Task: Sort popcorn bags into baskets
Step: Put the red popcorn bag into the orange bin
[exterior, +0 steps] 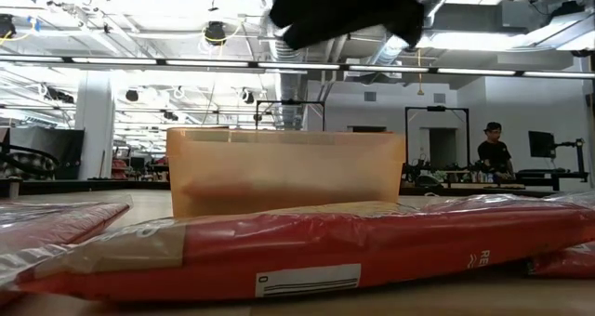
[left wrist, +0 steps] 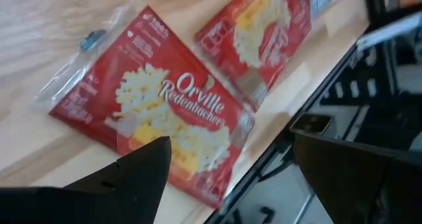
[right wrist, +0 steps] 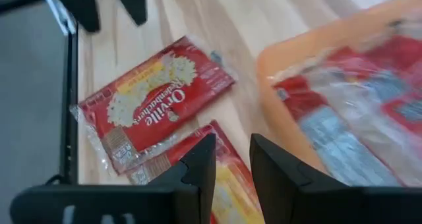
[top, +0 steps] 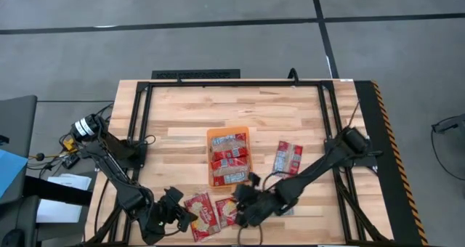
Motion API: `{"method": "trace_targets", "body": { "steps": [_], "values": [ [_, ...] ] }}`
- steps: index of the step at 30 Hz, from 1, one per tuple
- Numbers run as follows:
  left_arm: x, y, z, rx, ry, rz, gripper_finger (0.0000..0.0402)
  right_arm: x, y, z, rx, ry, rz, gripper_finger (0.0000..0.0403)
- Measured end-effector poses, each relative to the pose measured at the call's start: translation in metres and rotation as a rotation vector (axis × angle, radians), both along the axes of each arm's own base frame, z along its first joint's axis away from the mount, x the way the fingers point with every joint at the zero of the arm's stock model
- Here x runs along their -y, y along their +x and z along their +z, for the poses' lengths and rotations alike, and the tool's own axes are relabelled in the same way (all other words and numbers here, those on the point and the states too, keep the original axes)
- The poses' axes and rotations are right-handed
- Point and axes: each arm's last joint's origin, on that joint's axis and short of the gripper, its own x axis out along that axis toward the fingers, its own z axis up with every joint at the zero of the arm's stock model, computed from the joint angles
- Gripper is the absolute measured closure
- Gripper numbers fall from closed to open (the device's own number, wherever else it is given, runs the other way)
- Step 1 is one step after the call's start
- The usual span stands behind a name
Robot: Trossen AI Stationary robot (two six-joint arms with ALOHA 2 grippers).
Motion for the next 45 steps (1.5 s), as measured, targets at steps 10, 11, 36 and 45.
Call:
{"method": "trace_targets", "body": {
  "steps": [10, 11, 36, 45],
  "values": [
    [0.023, -0.003, -0.032, -0.124, -0.217, 0.08, 0.0093, -0.019, 0.03, -0.042, -0.101, -0.013, 0.144, 0.0285],
    [0.027, -0.002, -0.037, -0.132, -0.235, 0.101, 0.0093, -0.02, 0.031, -0.044, -0.105, -0.014, 0.146, 0.0285],
    [0.047, 0.037, -0.093, 0.01, -0.215, 0.351, 0.0093, -0.023, 0.039, -0.068, -0.11, -0.016, 0.179, 0.0285],
    [0.036, 0.045, -0.094, 0.01, -0.165, 0.391, 0.013, -0.017, 0.042, -0.078, -0.139, -0.033, 0.172, 0.0285]
  ]
}}
